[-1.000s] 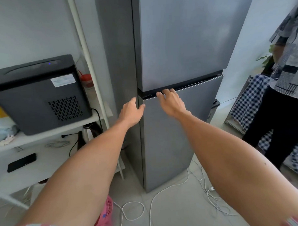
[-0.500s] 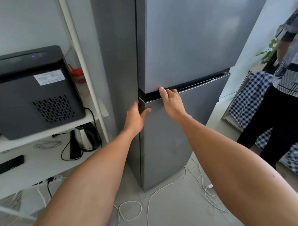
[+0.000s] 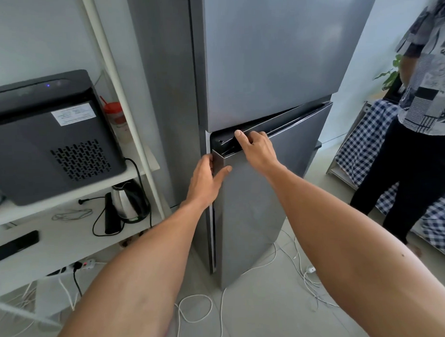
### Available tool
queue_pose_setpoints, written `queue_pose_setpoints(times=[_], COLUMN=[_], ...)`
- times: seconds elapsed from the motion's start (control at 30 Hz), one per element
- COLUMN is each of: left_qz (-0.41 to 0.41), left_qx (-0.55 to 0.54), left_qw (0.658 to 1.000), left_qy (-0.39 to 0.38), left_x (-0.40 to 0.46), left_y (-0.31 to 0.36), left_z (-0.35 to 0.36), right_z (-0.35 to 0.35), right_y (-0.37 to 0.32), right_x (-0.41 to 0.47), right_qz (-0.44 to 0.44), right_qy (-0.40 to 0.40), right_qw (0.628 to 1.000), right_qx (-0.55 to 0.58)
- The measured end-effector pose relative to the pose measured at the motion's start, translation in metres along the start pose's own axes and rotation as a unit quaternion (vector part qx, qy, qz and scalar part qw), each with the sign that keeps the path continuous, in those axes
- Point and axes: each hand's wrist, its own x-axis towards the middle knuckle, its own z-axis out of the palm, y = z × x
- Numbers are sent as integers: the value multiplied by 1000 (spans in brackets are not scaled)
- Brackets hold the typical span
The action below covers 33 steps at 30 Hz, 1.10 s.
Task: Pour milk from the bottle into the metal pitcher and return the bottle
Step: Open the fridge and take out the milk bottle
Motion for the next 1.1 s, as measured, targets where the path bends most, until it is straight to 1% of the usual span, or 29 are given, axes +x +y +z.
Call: queue_pose_setpoints(times=[0.07, 0.17, 0.23, 0.3, 0.43, 0.53, 0.63, 0.73, 0.87, 1.0, 1.1], left_qz=[6, 21, 15, 2, 17, 40, 81, 100, 136, 207, 251], left_qx=[1, -15, -18, 4, 69, 96, 116, 136, 149, 172, 189], left_qw=[1000, 1000, 1000, 1000, 996, 990, 981, 969, 956, 929, 901], left_qy=[-4, 11, 20, 15, -48, -93, -134, -178, -213, -255, -298], left_x=[-14, -34, -43, -50, -68, -84, -98, -107, -116, -120, -119], left_y=[5, 18, 29, 39, 60, 82, 102, 114, 130, 151, 169], left_z=[1, 6, 11, 19, 46, 75, 108, 141, 181, 214, 234], right_z=[-12, -35, -52, -73, -124, -163, -204, -242, -282, -311, -325], right_y=[3, 10, 15, 23, 52, 76, 100, 122, 153, 179, 194], right_x=[-11, -28, -41, -53, -75, -96, -112, -126, -145, -153, -151], right_qz=[12, 39, 66, 85, 102, 84, 61, 59, 88, 121, 130], right_qy=[5, 4, -1, 0, -9, 24, 33, 42, 77, 104, 123], right_qw=[1000, 999, 997, 995, 994, 995, 995, 991, 986, 978, 964], right_qx=[-8, -14, -26, -46, -45, -39, -74, -113, -121, -138, -196])
